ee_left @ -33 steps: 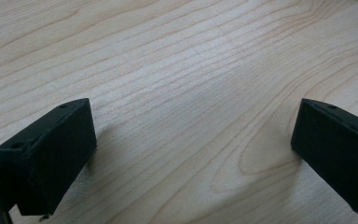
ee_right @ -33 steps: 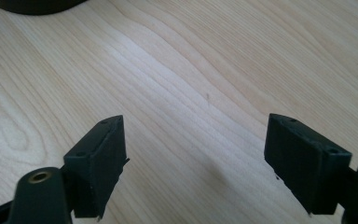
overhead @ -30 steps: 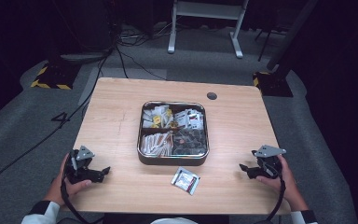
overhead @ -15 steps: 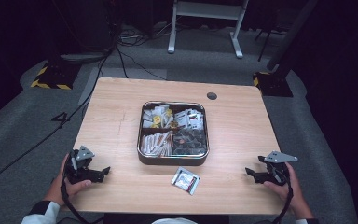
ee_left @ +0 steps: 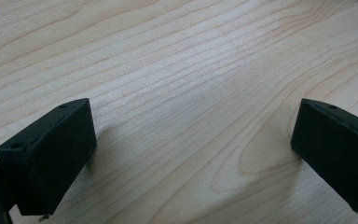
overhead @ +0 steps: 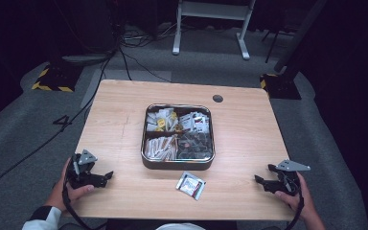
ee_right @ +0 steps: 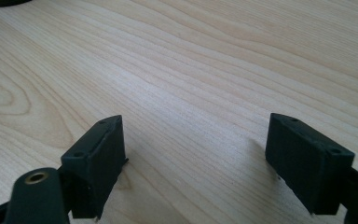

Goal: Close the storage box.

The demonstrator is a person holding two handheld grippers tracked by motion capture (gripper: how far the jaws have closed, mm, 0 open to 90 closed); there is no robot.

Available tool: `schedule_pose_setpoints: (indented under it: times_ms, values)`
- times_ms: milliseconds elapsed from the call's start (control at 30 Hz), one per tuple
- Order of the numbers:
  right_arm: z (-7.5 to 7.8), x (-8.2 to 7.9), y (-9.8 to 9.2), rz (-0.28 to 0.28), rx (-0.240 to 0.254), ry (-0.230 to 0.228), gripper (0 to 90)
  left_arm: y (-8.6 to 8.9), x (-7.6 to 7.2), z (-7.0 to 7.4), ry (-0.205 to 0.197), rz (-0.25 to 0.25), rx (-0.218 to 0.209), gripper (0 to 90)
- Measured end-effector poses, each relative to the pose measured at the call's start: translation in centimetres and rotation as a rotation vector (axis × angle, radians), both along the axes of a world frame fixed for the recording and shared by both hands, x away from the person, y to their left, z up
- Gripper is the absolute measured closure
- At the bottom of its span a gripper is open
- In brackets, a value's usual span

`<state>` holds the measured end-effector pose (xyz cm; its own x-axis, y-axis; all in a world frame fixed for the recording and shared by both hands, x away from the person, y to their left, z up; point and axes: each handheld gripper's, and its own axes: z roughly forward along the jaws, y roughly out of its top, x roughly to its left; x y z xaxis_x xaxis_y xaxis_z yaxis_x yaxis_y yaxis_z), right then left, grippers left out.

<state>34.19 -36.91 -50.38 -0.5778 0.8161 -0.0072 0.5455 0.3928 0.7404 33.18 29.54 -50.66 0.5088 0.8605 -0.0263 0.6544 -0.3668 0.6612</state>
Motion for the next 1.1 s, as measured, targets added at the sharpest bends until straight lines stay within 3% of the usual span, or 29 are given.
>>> schedule_pose_setpoints:
  times_ms: [1100]
  values:
    - [-0.03, 0.08, 0.16, -0.011, -0.001, 0.004, 18.6, -0.05, 0.08, -0.03, -0.004, 0.004, -0.002, 0.1]
